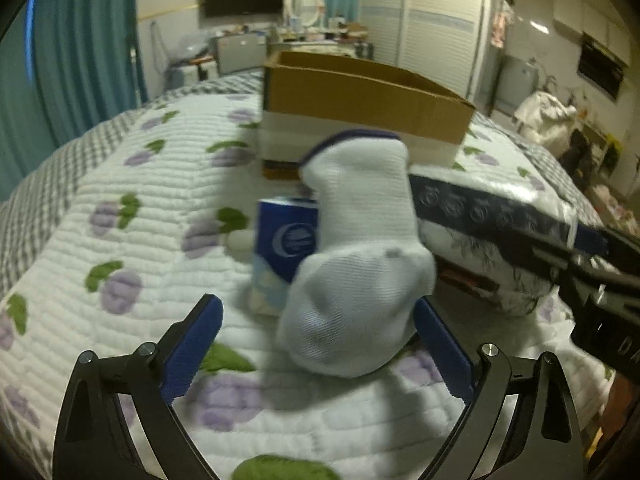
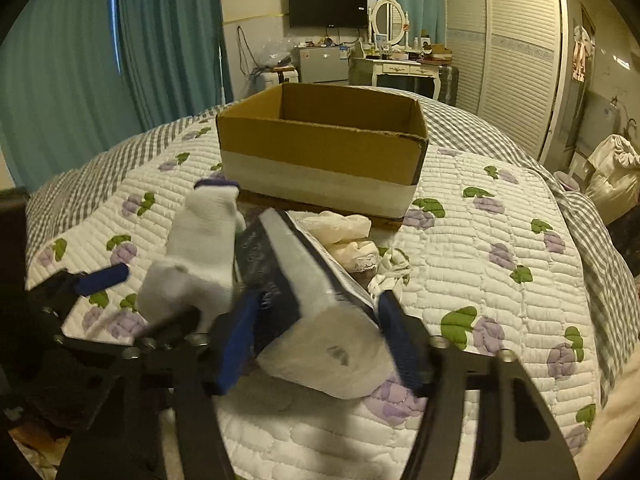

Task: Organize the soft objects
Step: 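Grasp the white sock with the left tool while the right tool grasps the wrapped pad pack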

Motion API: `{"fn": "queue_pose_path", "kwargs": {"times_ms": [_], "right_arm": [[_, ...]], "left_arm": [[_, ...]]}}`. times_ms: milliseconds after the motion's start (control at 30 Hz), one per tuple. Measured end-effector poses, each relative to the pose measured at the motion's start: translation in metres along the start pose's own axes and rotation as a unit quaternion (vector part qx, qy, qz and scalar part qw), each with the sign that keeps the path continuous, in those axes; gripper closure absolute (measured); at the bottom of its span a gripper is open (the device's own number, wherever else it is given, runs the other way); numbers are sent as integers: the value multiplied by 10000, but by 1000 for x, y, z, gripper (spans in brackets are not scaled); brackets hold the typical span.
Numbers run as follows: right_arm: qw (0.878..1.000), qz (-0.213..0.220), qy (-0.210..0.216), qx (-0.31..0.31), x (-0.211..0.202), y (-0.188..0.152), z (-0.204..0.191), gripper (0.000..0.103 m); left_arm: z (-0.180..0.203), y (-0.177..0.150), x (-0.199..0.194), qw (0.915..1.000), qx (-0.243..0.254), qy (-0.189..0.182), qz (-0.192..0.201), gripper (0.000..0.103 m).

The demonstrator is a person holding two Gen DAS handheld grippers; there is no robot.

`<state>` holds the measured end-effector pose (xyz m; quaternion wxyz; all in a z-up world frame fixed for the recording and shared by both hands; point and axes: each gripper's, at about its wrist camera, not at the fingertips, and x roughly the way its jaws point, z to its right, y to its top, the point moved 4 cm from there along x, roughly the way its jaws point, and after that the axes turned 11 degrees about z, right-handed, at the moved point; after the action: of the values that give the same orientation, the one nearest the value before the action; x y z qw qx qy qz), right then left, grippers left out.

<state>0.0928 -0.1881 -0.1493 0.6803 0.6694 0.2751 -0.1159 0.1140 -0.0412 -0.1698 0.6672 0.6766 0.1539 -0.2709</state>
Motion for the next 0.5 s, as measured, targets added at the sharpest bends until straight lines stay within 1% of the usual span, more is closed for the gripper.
{"fn": "queue_pose_path", "kwargs": {"times_ms": [67,100,133,167,200,233,300,400,500], "right_arm": [[10000,44,27,48,-2,2,1,55],[9999,57,35,88,-2,2,3,56],[9999,66,37,101,-2,3,4,56],[9999,60,65,123,-2,3,5,57],[9999,60,77,132,-3,2,5,58],[9999,63,76,132,-4,3,5,58],[9999,99,78,107,-8,5,4,60],[9997,228,114,61,-19,12,0,60],[9989,445,136,8,-36,22,-6,61]], "left_arm": [[6,-1,4,9999,63,-142,-62,17],[10,-1,6,9996,101,-237,-106,25],[12,-1,7,9994,127,-301,-130,36],[16,-2,6,9990,173,-385,-151,39],[16,-1,6,9990,200,-378,-145,41],[16,-1,4,9990,204,-389,-131,45],[13,2,-3,9989,159,-429,-105,48],[9,7,-15,9991,132,-409,-1,51],[6,16,-39,9988,179,-391,215,51]]}}
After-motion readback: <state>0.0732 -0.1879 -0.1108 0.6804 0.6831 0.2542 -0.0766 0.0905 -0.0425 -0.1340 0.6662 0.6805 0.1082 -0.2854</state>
